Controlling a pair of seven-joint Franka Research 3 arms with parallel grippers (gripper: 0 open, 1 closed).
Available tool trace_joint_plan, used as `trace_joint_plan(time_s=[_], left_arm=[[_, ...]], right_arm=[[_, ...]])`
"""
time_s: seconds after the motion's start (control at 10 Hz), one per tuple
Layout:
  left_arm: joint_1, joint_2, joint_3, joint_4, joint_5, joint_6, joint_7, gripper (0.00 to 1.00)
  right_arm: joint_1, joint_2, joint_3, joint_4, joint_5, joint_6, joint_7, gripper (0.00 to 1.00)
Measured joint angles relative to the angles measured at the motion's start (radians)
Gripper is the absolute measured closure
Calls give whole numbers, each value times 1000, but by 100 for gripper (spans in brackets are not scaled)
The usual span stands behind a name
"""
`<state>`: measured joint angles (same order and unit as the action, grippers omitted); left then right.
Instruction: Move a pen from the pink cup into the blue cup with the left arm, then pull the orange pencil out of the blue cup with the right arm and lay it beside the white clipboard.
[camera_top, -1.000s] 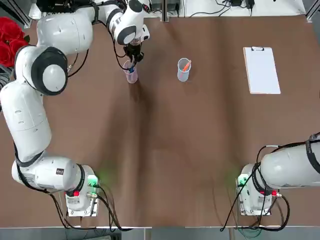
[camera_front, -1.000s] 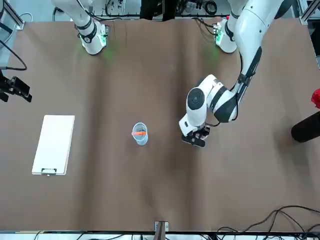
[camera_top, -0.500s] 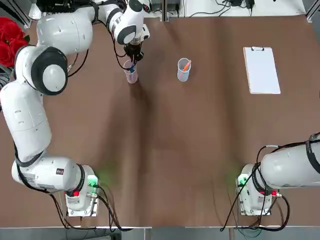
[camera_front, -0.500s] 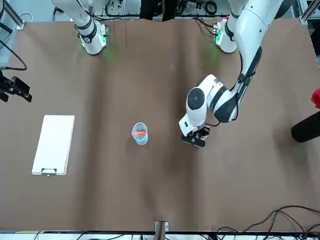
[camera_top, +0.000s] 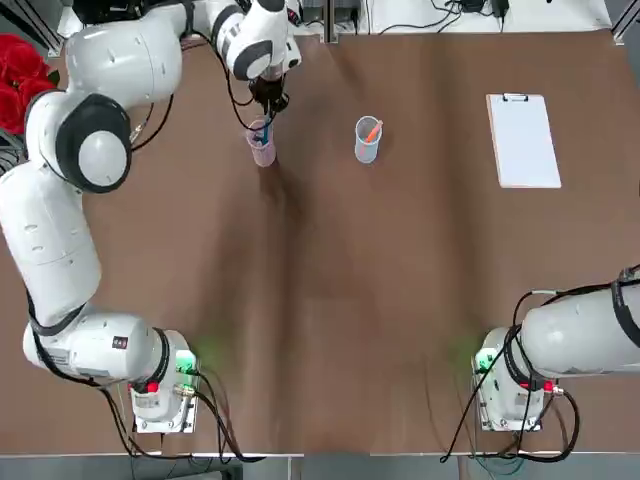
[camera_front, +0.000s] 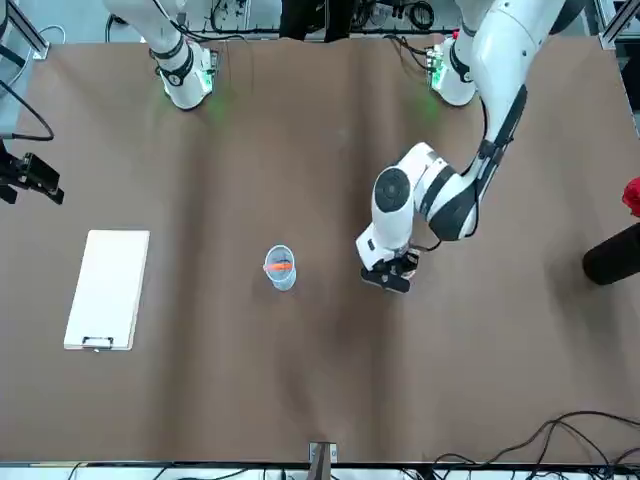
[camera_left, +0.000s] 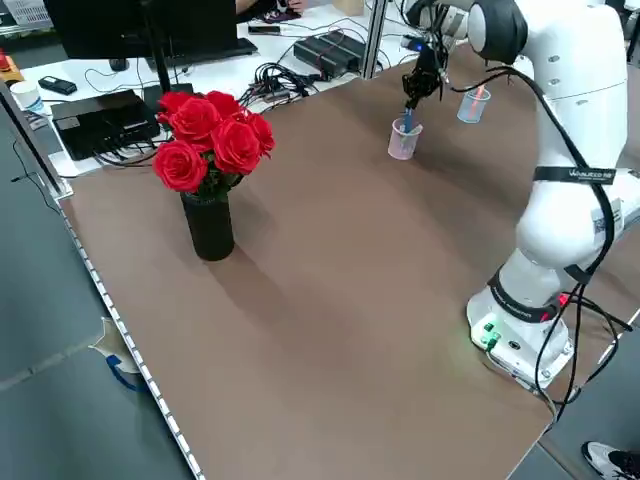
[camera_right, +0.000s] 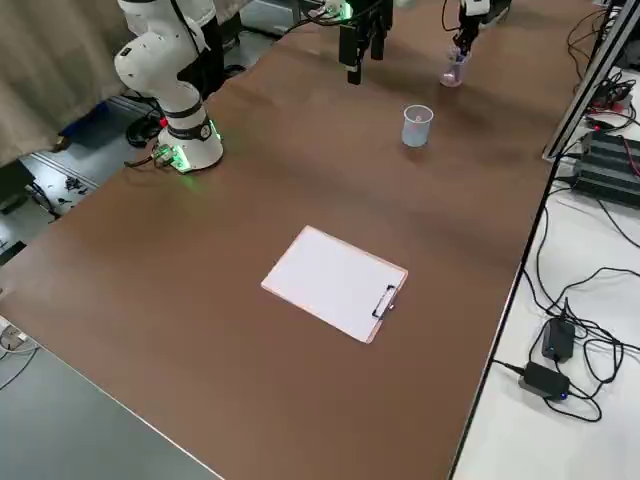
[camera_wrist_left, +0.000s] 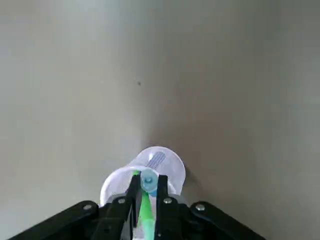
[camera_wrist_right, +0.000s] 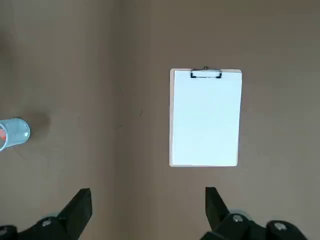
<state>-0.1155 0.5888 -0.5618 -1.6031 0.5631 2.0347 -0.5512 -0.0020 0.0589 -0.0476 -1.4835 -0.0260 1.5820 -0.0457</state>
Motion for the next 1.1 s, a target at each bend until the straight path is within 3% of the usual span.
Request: trace_joint_plan(time_s=[0.5, 0.8, 1.1], left_arm=[[0, -143, -65, 77, -102, -55, -7, 84], [-23, -160, -147, 120, -130, -61, -84, 84], [-76, -160, -166, 163, -133, -60, -176, 84]], right_arm=[[0, 0, 0, 0, 0, 0, 0, 0], [0, 0, 0, 0, 0, 0, 0, 0], [0, 0, 0, 0, 0, 0, 0, 0]])
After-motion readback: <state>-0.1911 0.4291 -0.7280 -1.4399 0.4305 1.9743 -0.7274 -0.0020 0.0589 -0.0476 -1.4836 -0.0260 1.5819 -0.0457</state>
